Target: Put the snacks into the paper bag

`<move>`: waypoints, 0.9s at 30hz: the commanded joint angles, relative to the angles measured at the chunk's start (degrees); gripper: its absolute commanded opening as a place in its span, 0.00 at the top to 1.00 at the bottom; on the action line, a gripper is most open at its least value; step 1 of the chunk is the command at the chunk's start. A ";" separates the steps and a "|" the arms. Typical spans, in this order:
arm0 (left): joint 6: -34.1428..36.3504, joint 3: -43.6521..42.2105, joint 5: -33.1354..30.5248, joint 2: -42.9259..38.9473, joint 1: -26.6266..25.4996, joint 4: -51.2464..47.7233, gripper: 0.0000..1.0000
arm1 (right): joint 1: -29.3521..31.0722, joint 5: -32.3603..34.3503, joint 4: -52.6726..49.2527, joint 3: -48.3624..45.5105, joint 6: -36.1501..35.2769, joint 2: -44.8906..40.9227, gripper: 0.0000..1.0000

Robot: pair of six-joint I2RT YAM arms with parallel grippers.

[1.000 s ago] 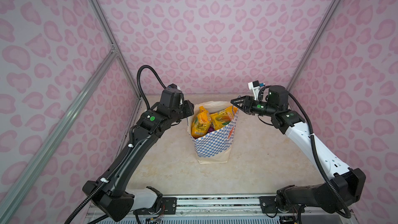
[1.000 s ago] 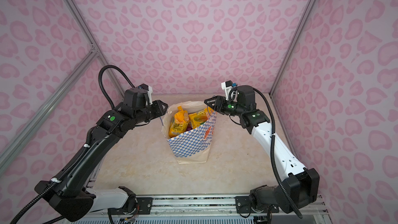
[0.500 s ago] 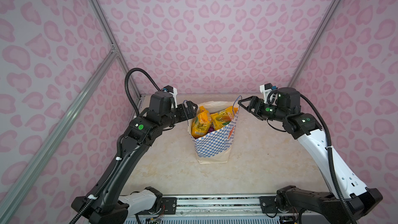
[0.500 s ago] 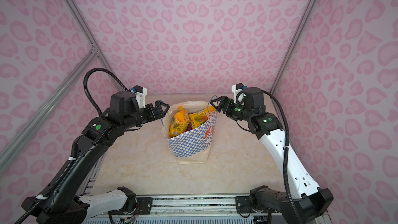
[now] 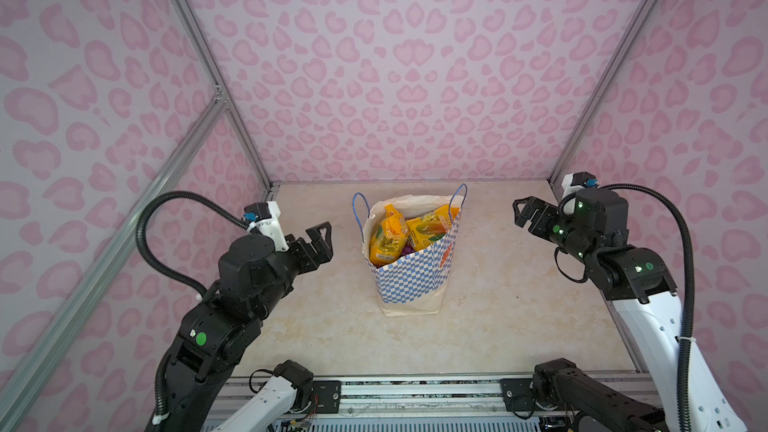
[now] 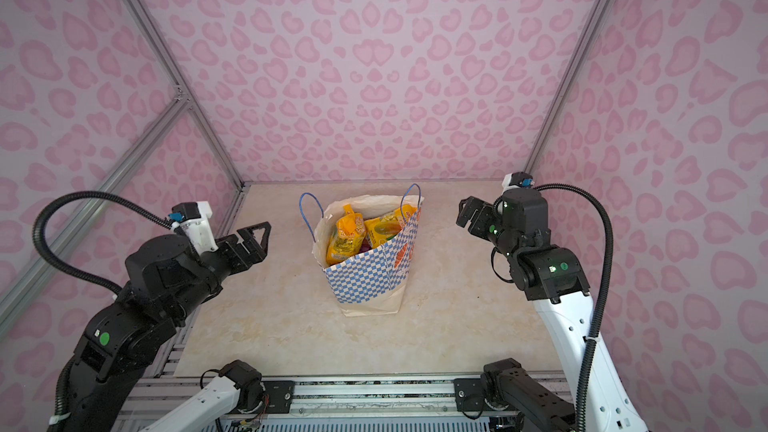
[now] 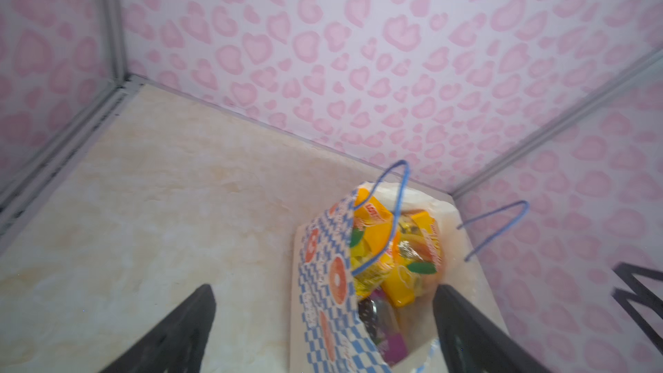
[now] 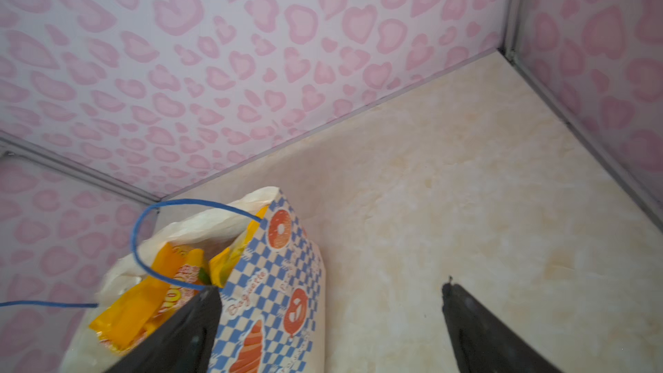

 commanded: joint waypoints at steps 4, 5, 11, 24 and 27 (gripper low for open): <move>-3.50 -19.88 -34.25 -8.55 0.13 9.74 0.03 | -2.86 14.38 15.12 -18.97 -5.31 -3.70 0.02; -3.67 -22.69 -38.03 -8.11 0.13 10.91 0.03 | -3.05 15.04 19.18 -22.80 -6.18 -4.46 0.02; 5.82 -36.47 -39.24 -1.42 3.54 32.28 0.03 | -4.33 19.63 41.80 -42.41 -11.83 -7.80 0.02; 15.90 -52.18 -31.46 17.23 17.88 66.46 0.03 | -7.52 25.09 73.59 -59.93 -21.01 -1.36 0.02; 19.86 -56.06 -29.15 19.73 18.20 77.06 0.03 | -7.68 24.35 78.70 -60.72 -22.97 2.30 0.02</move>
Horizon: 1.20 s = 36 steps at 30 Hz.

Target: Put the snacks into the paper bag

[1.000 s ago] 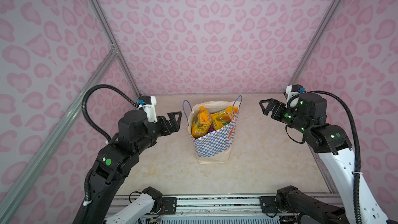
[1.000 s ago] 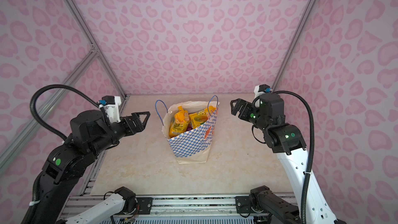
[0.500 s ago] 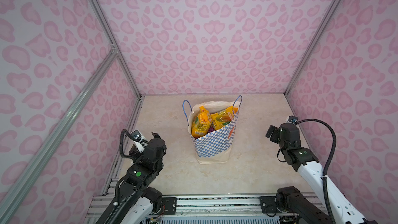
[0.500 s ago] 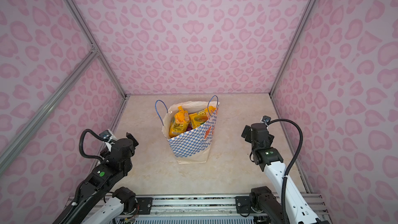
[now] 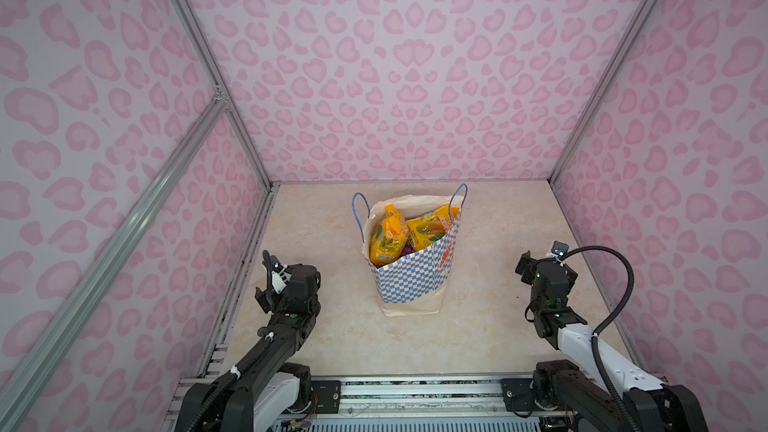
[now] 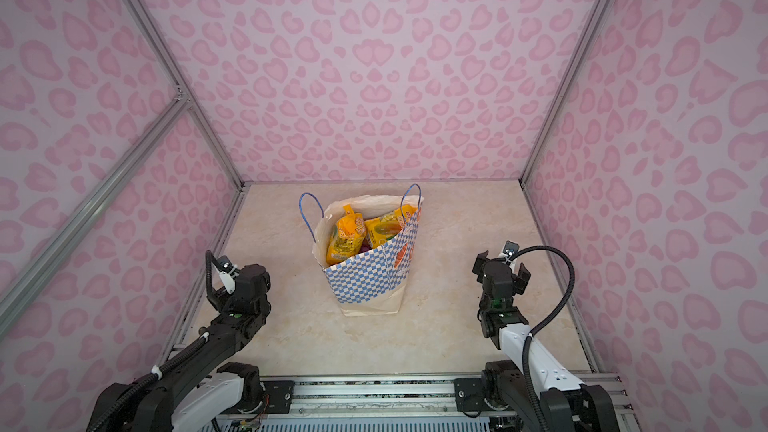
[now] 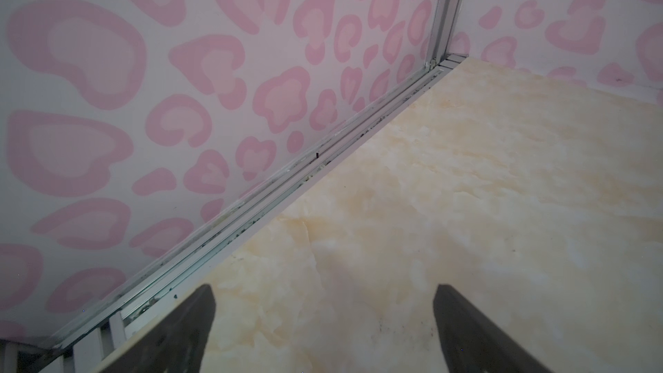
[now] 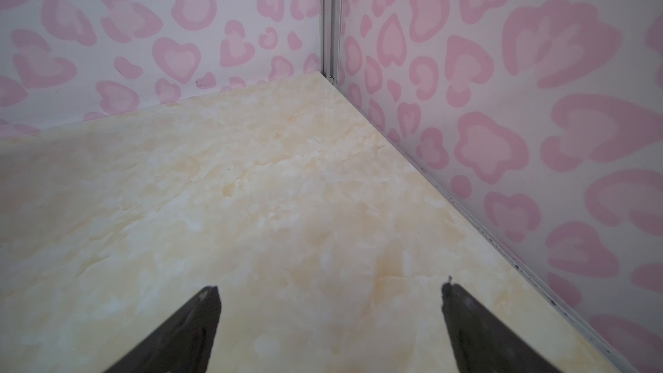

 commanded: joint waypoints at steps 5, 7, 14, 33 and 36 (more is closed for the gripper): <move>12.34 -1.65 8.87 6.82 0.25 25.62 0.03 | -0.06 -2.18 16.80 -1.83 -3.20 8.46 0.02; 13.42 -2.38 9.64 8.17 0.16 30.05 0.03 | -0.02 -3.49 18.87 -2.37 -2.94 9.98 0.02; 16.10 -0.09 11.33 16.74 0.30 39.63 0.03 | 0.89 -3.12 31.34 1.17 -10.00 23.73 0.01; 19.20 1.08 19.21 22.86 1.15 44.87 0.03 | -1.87 -8.99 36.26 3.44 -8.92 32.79 0.00; 18.59 1.78 23.32 22.68 2.84 43.02 0.03 | -1.90 -9.04 36.28 3.47 -8.92 32.88 0.00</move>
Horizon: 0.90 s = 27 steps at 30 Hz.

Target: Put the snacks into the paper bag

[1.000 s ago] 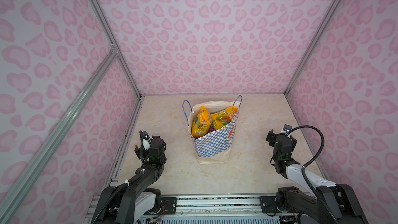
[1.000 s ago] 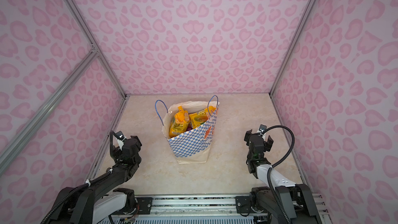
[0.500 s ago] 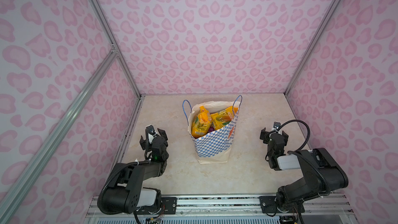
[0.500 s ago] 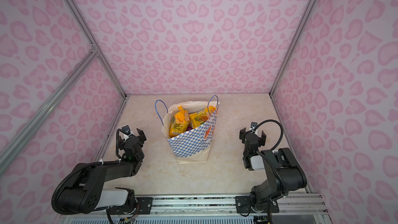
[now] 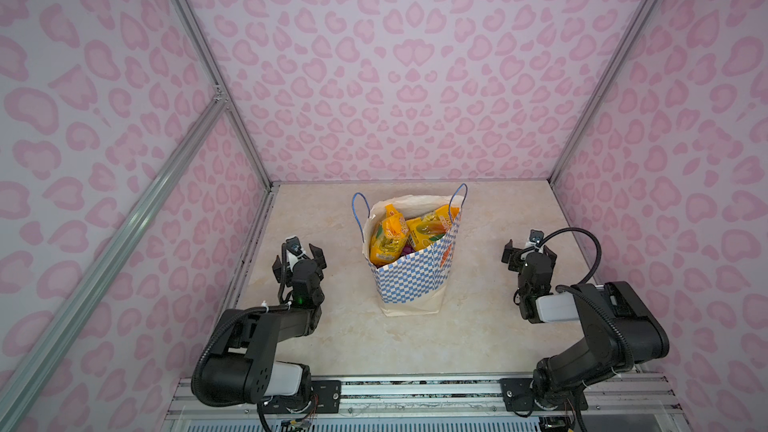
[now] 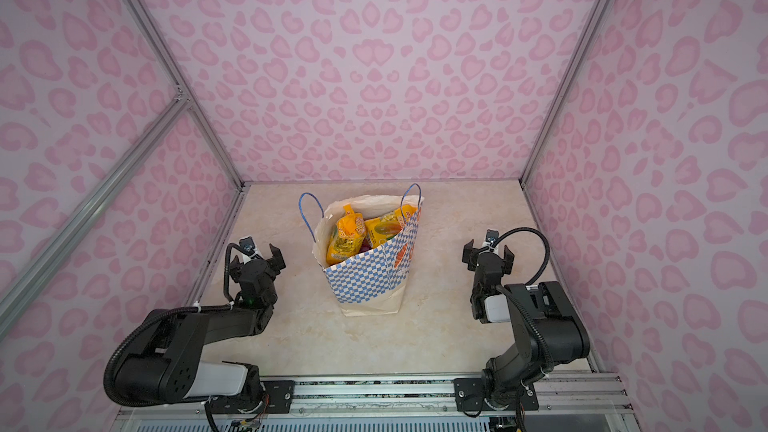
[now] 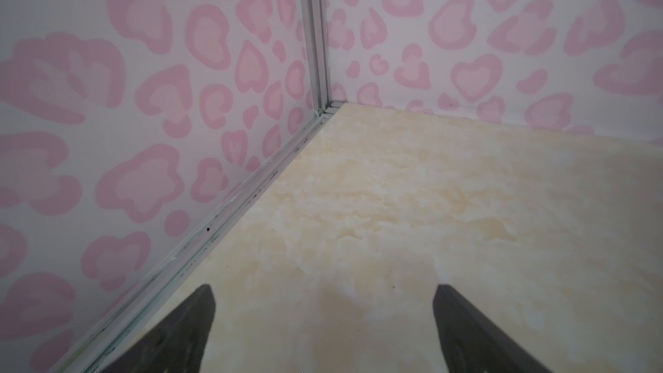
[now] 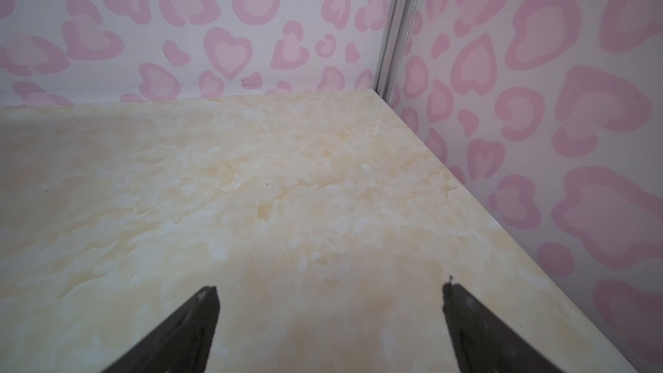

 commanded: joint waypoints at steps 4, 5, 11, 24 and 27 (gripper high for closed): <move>-1.16 -2.51 13.75 4.23 4.90 12.13 0.03 | 0.01 -0.13 0.70 0.23 0.49 0.21 0.00; -2.17 -1.10 15.70 2.12 5.83 5.94 0.03 | -0.04 -0.25 0.46 0.17 0.48 0.11 0.00; -4.19 2.27 19.69 4.10 8.88 2.63 0.03 | -0.35 -0.73 -0.90 0.76 0.76 0.14 0.00; -2.36 1.70 15.46 3.58 6.23 3.43 0.03 | 0.18 -0.12 1.10 -0.32 0.30 -0.13 0.00; -2.31 1.67 15.45 3.56 6.24 3.46 0.03 | -0.04 -0.48 0.63 0.06 0.39 -0.06 0.01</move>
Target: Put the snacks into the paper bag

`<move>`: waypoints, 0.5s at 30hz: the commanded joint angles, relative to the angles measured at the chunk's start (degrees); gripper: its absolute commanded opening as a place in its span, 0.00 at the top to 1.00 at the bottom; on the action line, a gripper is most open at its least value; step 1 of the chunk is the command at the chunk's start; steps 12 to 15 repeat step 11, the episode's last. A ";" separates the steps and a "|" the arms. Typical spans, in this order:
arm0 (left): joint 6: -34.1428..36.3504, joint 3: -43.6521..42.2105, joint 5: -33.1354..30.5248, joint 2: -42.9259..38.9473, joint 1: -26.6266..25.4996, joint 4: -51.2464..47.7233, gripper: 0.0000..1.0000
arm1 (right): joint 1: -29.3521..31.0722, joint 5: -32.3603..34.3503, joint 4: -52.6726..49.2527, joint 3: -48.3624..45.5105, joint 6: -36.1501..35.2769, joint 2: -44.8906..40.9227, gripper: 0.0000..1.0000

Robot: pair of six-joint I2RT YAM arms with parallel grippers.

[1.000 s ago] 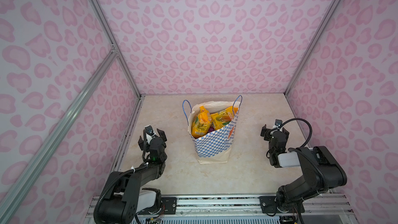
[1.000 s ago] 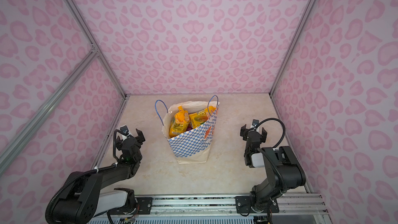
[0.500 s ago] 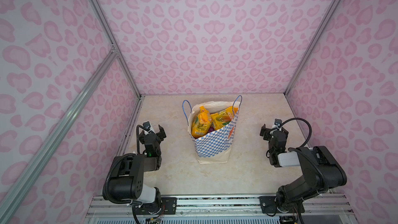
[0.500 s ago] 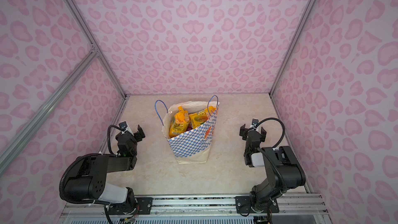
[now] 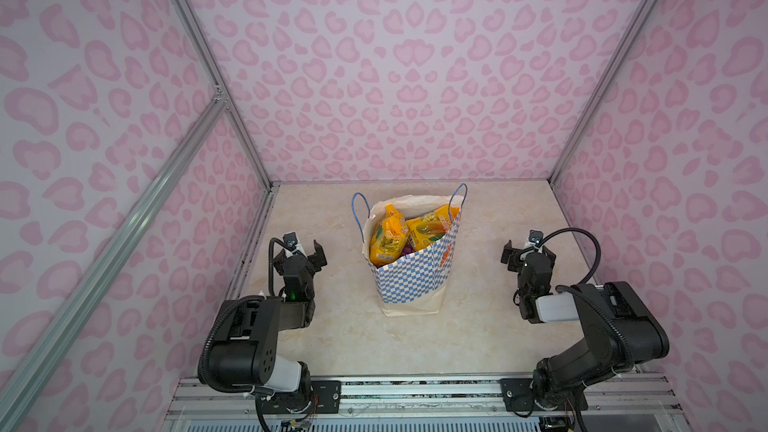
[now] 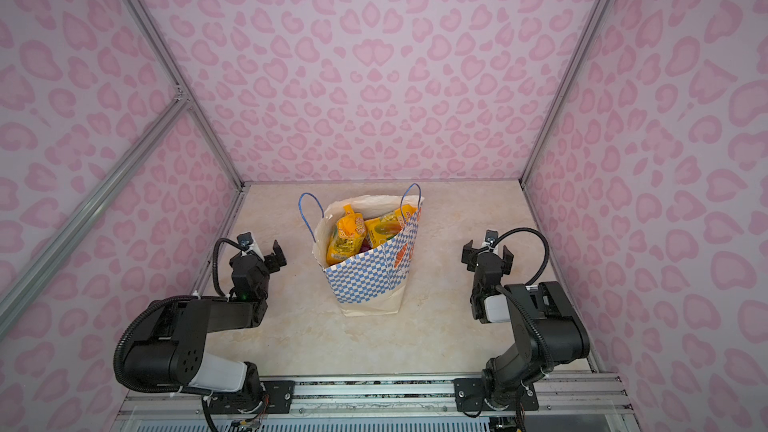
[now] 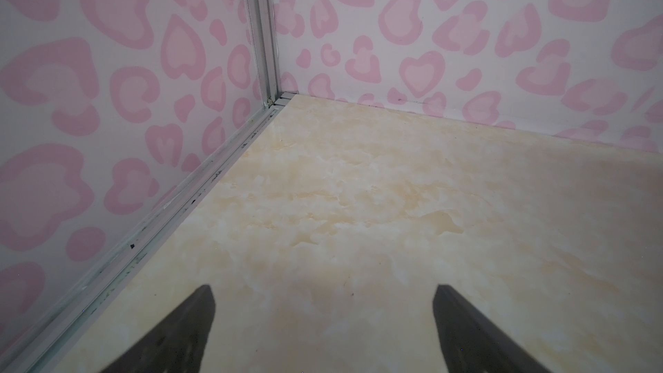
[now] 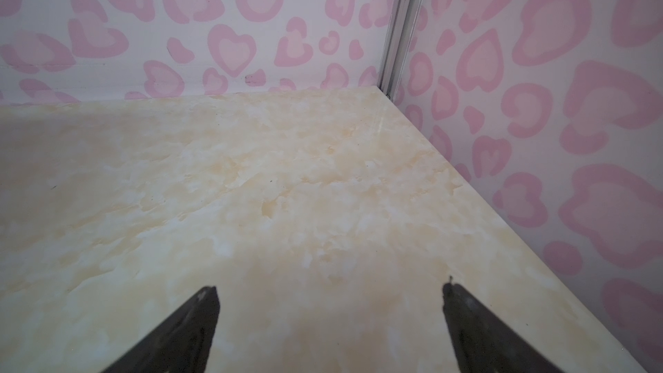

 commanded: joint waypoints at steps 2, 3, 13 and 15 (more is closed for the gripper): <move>0.40 0.30 -0.13 -0.08 0.35 0.19 0.03 | -0.64 -1.01 0.55 0.27 0.26 -0.02 0.00; 0.44 0.78 0.18 0.20 0.37 -0.34 0.03 | -0.92 -1.63 0.04 0.46 0.43 -0.10 0.00; 2.50 1.02 7.97 -0.23 1.34 -1.19 0.03 | -1.39 -2.52 -0.31 0.72 0.70 -0.12 0.00; 2.50 1.02 7.97 -0.23 1.34 -1.19 0.03 | -1.39 -2.52 -0.31 0.72 0.70 -0.12 0.00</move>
